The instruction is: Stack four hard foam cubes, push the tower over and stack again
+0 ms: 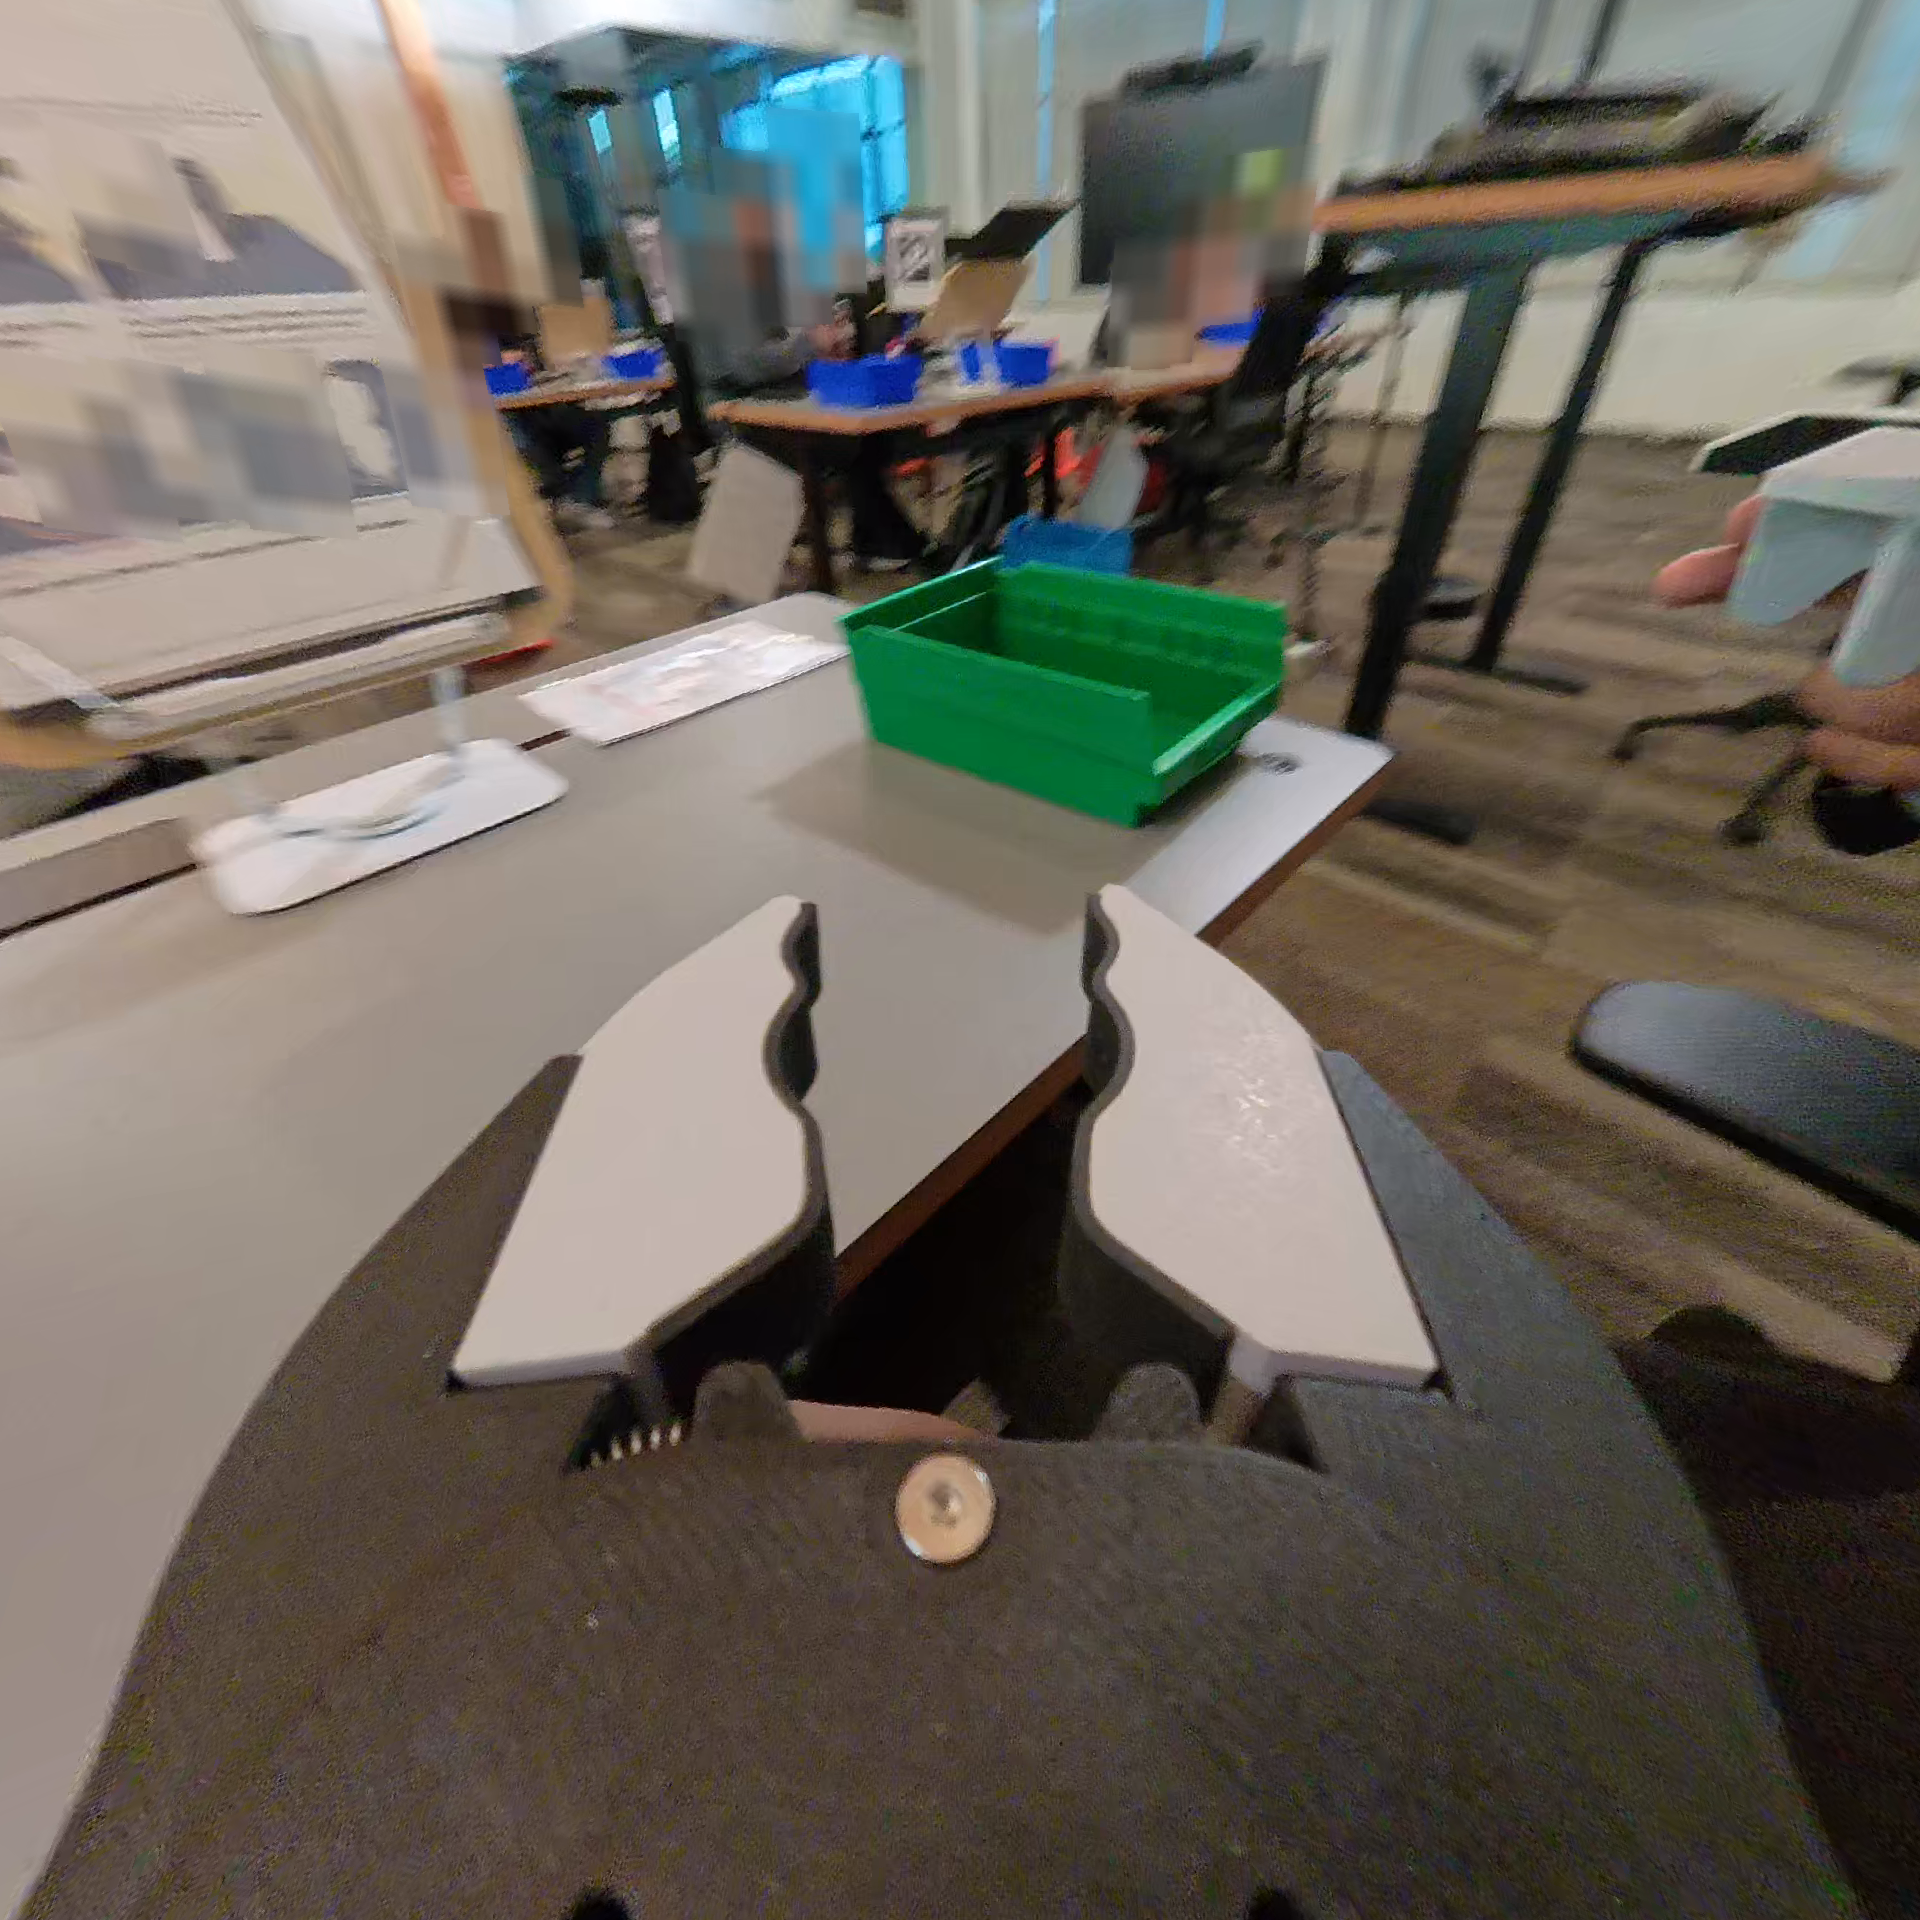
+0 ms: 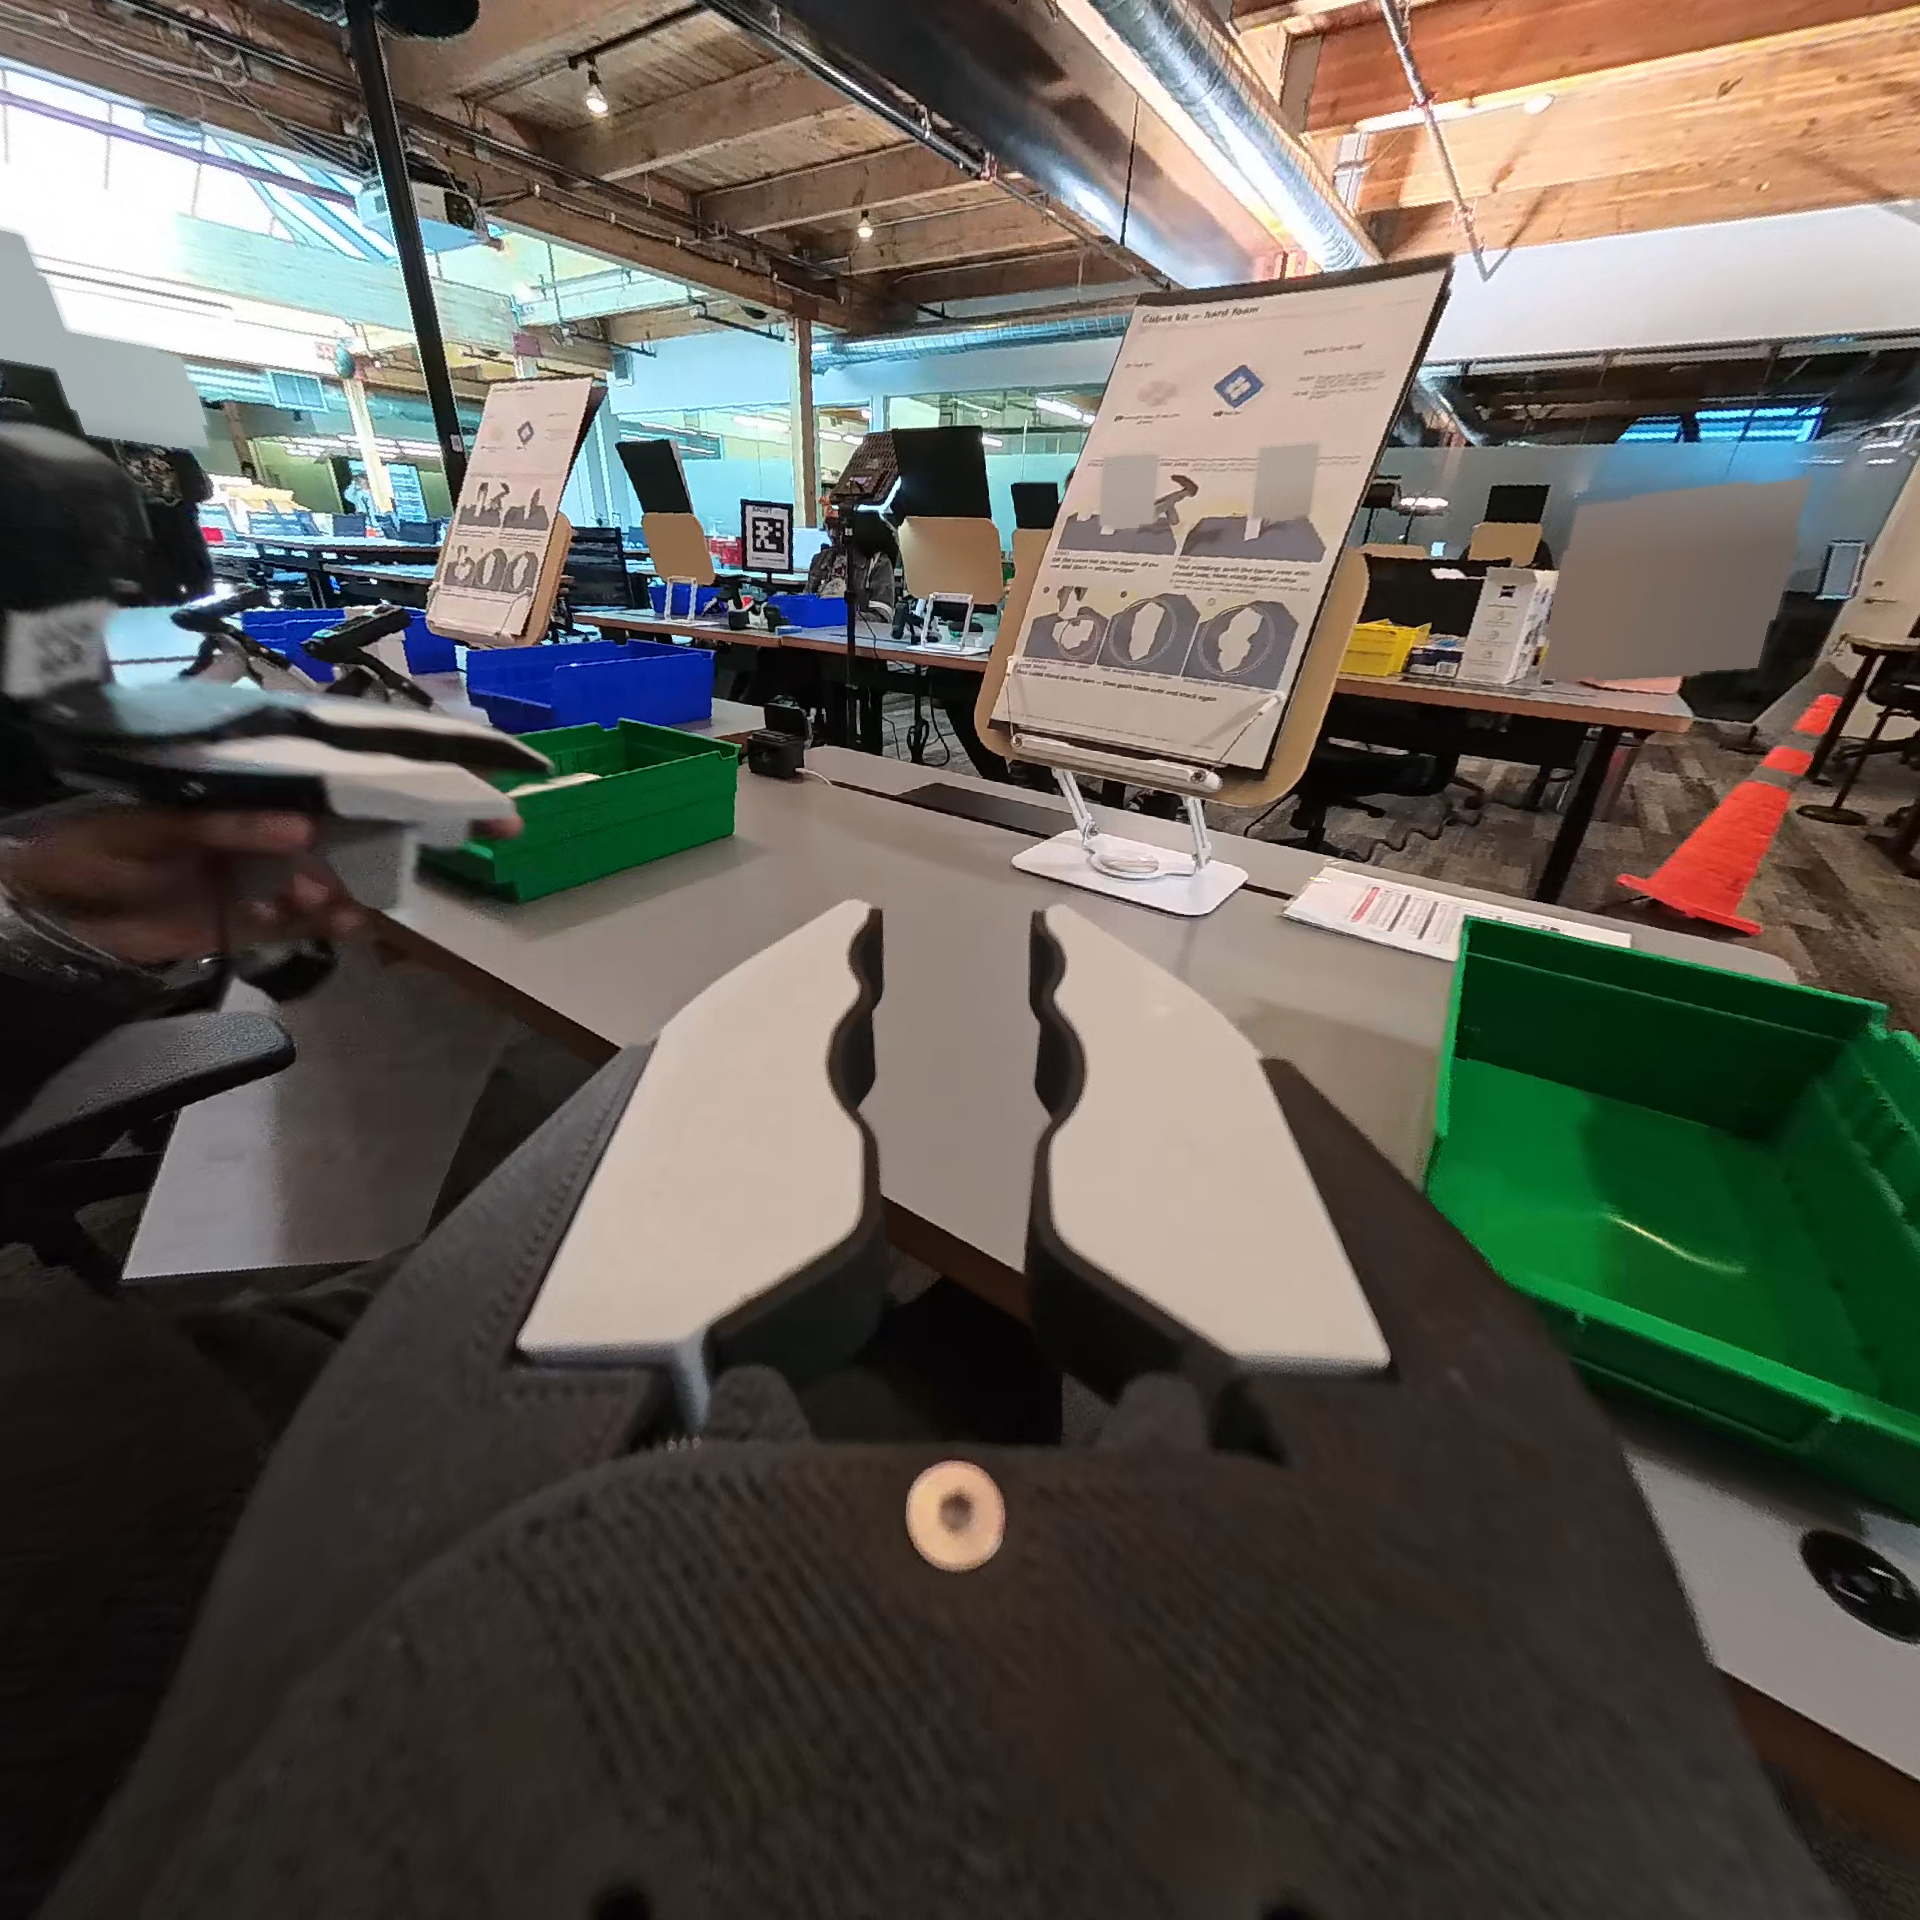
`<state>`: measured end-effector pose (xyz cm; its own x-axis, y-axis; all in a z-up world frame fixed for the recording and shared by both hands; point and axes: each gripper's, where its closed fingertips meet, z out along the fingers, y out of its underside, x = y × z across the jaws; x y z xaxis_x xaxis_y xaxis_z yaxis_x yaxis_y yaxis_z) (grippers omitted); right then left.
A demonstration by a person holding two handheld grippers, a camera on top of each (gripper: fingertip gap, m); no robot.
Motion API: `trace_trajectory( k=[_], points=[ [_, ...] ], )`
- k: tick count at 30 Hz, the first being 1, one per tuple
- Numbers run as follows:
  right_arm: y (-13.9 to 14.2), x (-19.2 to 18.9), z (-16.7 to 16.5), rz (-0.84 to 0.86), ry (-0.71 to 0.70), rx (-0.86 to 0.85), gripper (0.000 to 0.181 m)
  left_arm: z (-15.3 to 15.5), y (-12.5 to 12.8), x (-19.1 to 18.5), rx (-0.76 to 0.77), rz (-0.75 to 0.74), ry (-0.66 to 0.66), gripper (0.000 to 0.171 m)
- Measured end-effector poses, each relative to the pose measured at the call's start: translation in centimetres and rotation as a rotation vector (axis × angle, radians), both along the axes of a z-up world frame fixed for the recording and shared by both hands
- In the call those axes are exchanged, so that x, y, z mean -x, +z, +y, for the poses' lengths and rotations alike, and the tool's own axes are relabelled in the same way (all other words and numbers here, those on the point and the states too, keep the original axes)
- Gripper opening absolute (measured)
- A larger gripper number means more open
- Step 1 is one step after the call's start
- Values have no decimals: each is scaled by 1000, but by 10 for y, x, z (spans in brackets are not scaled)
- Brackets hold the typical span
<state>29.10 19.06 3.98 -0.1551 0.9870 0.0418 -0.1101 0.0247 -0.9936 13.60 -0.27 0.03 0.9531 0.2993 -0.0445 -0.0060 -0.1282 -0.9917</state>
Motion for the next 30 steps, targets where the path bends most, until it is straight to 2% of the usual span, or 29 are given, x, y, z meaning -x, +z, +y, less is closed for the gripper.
trace_trajectory(
  k=[1,4,8,11,16,20,22,30],
  points=[
    [-2,3,-1,-6,6,4,27,-18,7,6,25,23,52,55],
    [-10,11,-2,-32,0,-8,27,-79,23,25,-6,47,220,54],
    [-14,22,-4,-44,-8,-39,26,-150,19,48,15,51,401,54],
    [-9,31,-4,-29,2,-22,26,-185,22,60,23,116,522,55],
    [-7,41,4,-34,-30,-34,25,-202,36,47,-80,95,476,55],
    [-7,40,9,-34,-36,-35,25,-202,49,31,-142,125,387,55],
    [-8,37,12,-31,-36,-34,25,-202,50,29,-149,108,372,55],
    [2,18,20,13,-56,-21,25,-204,36,52,-110,189,386,55]
  ],
)
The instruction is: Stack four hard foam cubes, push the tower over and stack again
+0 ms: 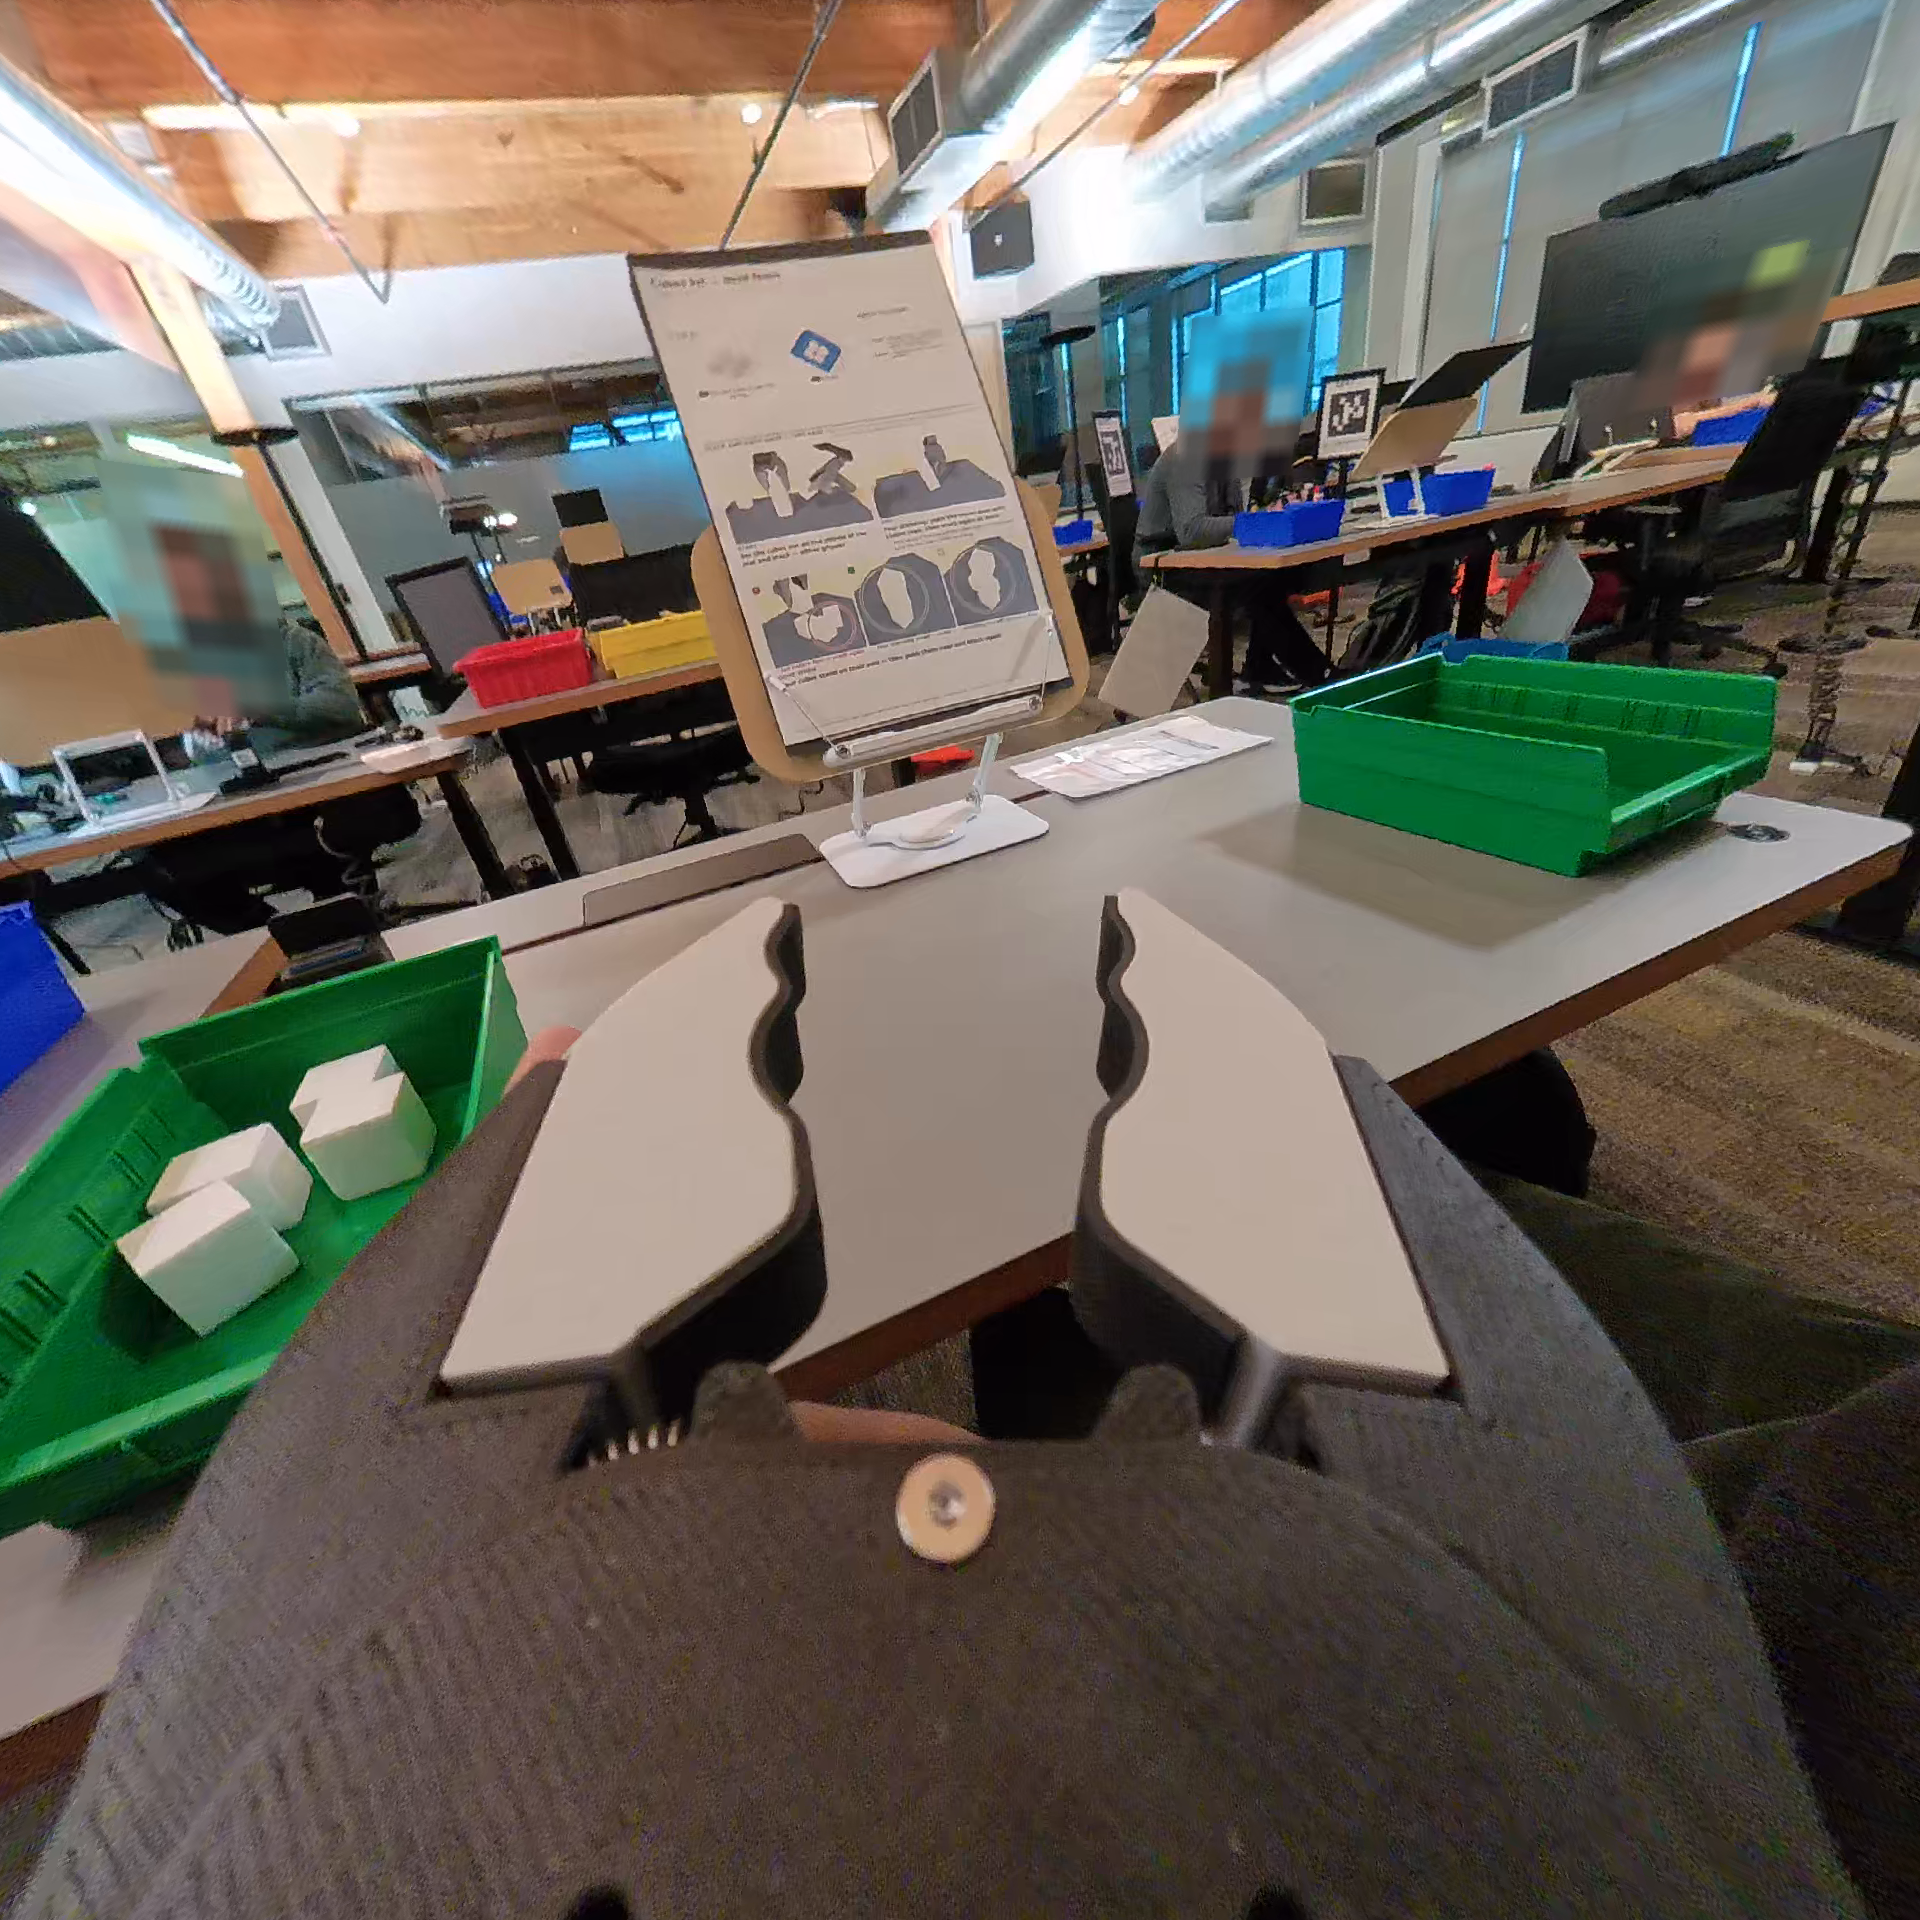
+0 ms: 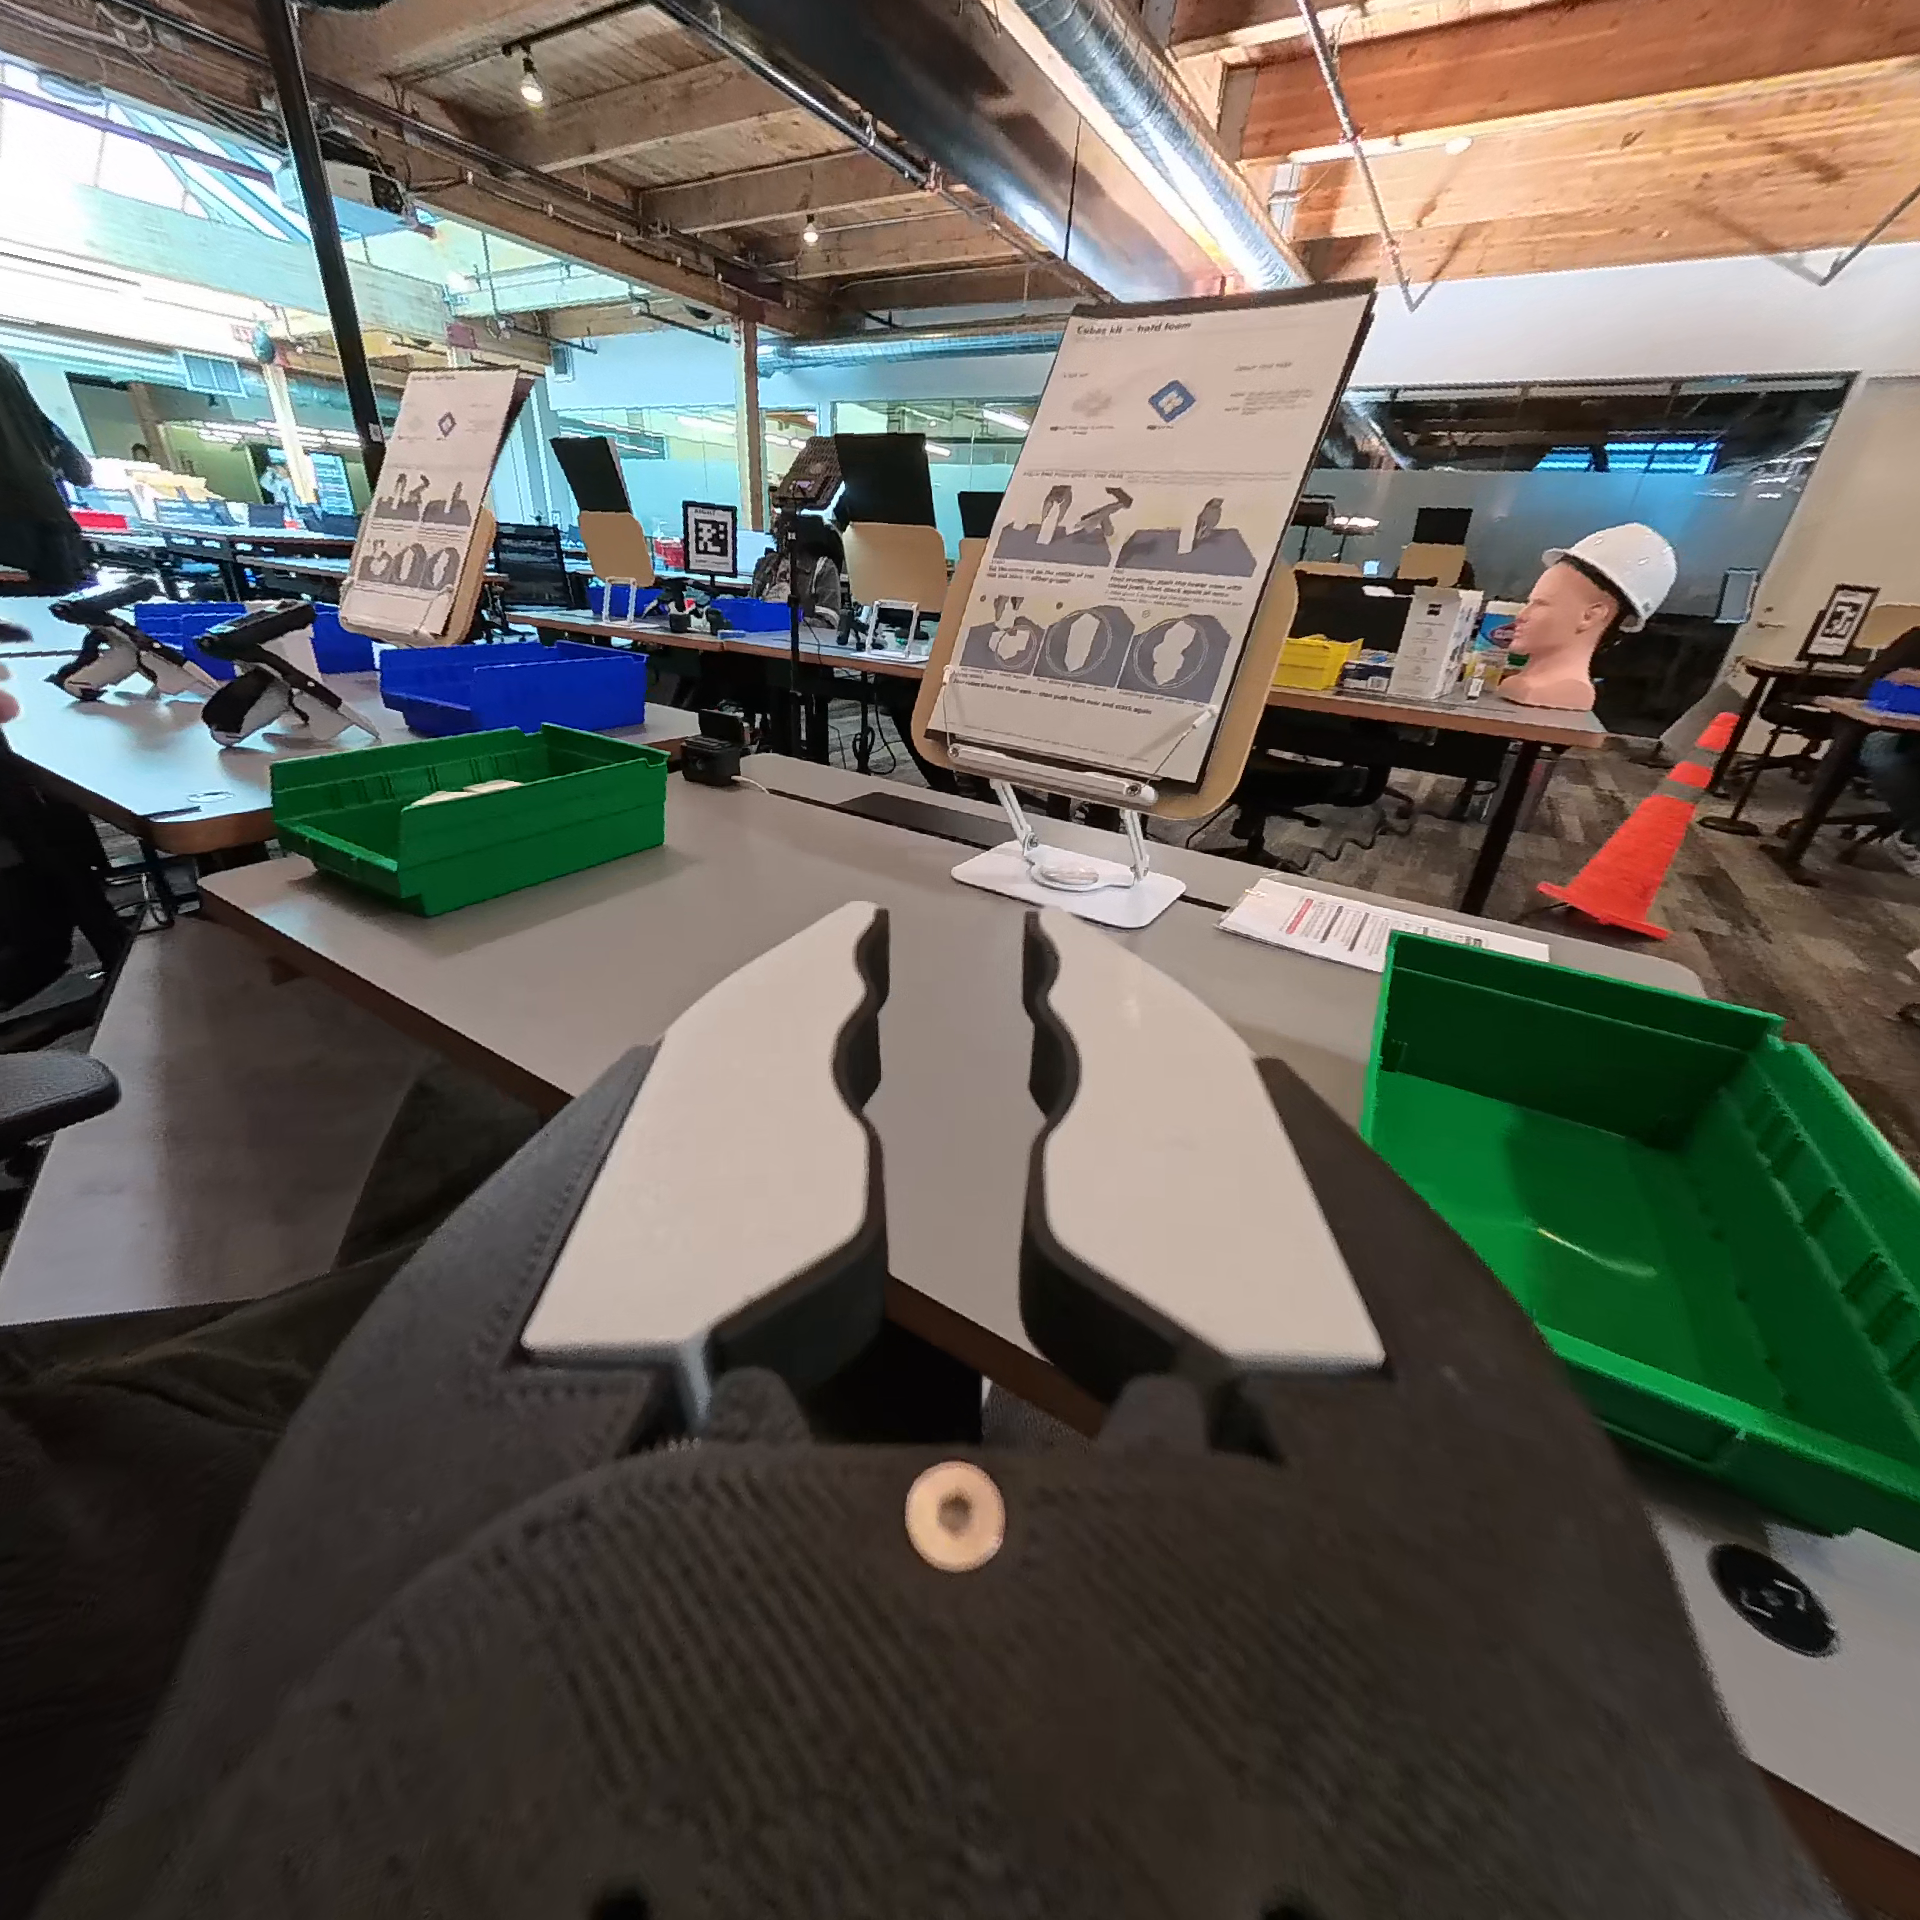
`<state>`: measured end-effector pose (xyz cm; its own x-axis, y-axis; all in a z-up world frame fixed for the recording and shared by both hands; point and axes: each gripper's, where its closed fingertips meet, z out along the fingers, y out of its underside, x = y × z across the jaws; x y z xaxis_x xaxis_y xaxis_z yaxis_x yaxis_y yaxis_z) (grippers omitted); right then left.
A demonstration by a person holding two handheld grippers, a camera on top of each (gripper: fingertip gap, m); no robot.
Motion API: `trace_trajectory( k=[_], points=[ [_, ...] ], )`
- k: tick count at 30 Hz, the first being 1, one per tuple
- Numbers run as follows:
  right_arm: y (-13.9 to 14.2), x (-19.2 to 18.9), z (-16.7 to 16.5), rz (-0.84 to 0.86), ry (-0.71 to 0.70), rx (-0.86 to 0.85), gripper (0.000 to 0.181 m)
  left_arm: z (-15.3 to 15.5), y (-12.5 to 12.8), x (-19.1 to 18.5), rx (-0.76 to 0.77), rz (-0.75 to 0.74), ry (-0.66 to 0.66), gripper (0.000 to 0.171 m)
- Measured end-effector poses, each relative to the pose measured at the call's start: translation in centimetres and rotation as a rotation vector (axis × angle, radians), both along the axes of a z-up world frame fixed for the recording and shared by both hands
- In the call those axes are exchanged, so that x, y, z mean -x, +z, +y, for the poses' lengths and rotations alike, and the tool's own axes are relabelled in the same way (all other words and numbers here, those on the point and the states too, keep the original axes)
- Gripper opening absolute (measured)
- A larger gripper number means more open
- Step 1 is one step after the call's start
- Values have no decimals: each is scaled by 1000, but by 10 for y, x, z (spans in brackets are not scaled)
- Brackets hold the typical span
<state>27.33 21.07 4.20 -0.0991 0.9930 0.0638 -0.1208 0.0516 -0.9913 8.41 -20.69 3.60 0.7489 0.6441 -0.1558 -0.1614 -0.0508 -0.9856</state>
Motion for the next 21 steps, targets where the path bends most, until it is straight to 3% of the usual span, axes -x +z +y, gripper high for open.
trace_trajectory(
  k=[7,21],
  points=[
    [6,-10,-1,13,-33,-15,25,-17,-24,29,53,17,11,55],
    [4,-21,8,13,-86,-8,25,-40,8,27,-92,118,-33,54]
  ],
)
